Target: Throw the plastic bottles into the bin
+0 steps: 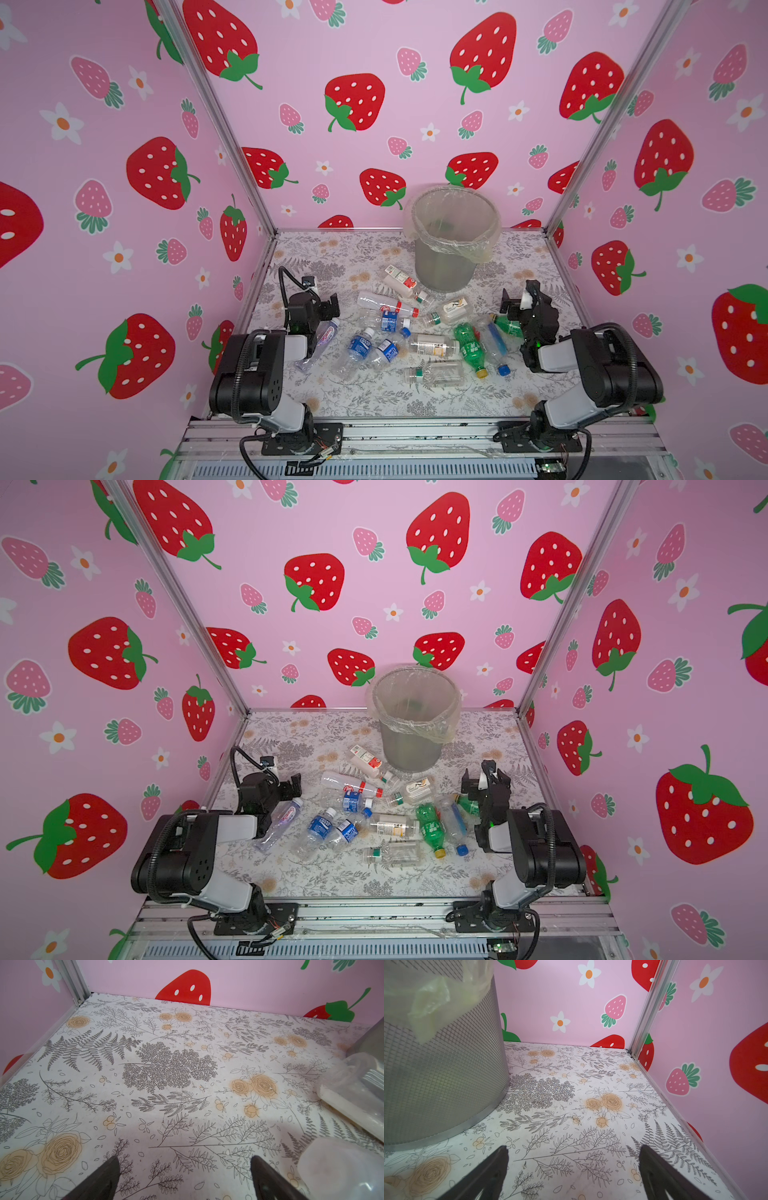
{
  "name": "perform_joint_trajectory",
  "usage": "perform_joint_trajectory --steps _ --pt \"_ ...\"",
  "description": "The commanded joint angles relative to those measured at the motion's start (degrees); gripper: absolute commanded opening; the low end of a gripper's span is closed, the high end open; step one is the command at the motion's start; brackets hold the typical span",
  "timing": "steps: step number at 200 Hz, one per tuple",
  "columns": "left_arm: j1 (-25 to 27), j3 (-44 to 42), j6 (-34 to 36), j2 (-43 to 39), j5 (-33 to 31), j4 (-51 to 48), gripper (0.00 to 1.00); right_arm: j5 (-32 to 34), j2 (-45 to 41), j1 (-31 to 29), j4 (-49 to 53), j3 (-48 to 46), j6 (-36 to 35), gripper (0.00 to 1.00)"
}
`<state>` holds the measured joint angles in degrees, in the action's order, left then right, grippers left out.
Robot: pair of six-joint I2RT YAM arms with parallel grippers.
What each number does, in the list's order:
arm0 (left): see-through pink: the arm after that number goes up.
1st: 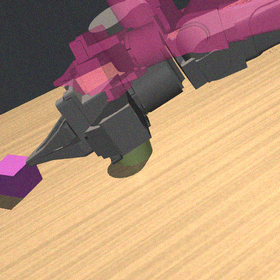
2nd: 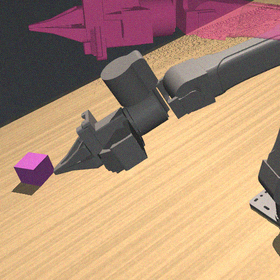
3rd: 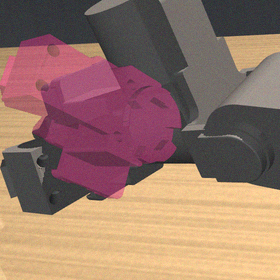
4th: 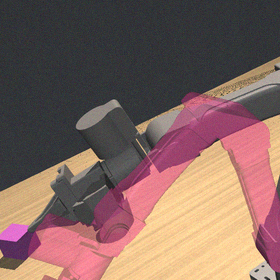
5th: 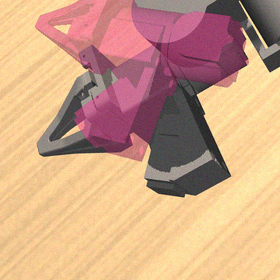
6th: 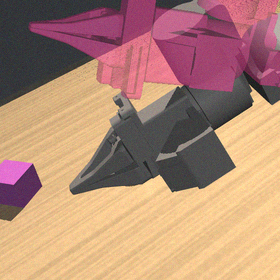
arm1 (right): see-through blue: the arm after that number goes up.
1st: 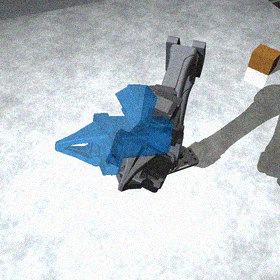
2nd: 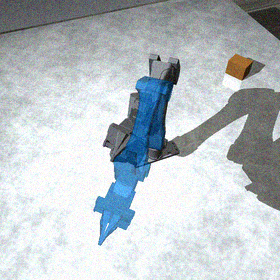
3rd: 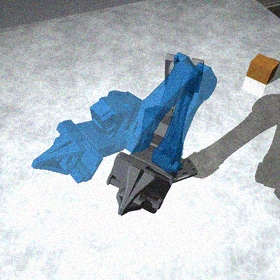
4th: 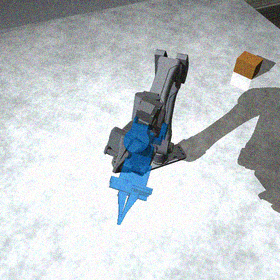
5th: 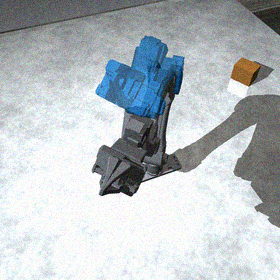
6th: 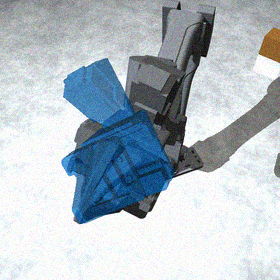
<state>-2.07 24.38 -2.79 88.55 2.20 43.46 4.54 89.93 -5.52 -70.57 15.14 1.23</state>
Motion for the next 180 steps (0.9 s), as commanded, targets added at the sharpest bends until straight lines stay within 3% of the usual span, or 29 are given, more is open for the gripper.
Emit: perform_joint_trajectory --steps 1,44,93,142,180 --pt "0.2 1.5 0.4 -0.8 -1.5 -0.1 0.99 1.3 -1.9 -0.3 1.6 1.0 -0.3 0.99" --pt "0.3 3.5 -3.8 -8.9 -8.3 -12.1 0.99 3.0 -7.7 -0.5 15.6 5.7 1.4 0.99" --pt "1.9 6.3 -8.5 -14.4 -19.0 -20.2 0.99 8.7 -13.9 -0.9 37.8 15.1 12.7 0.99" --pt "6.4 9.8 -14.5 -22.7 -18.1 -29.1 0.99 8.2 -14.2 -4.2 62.2 26.8 16.1 0.99" --pt "11.7 13.8 -18.6 -24.1 -14.7 -37.8 0.99 7.3 -13.1 -11.1 72.6 30.7 15.4 0.99"
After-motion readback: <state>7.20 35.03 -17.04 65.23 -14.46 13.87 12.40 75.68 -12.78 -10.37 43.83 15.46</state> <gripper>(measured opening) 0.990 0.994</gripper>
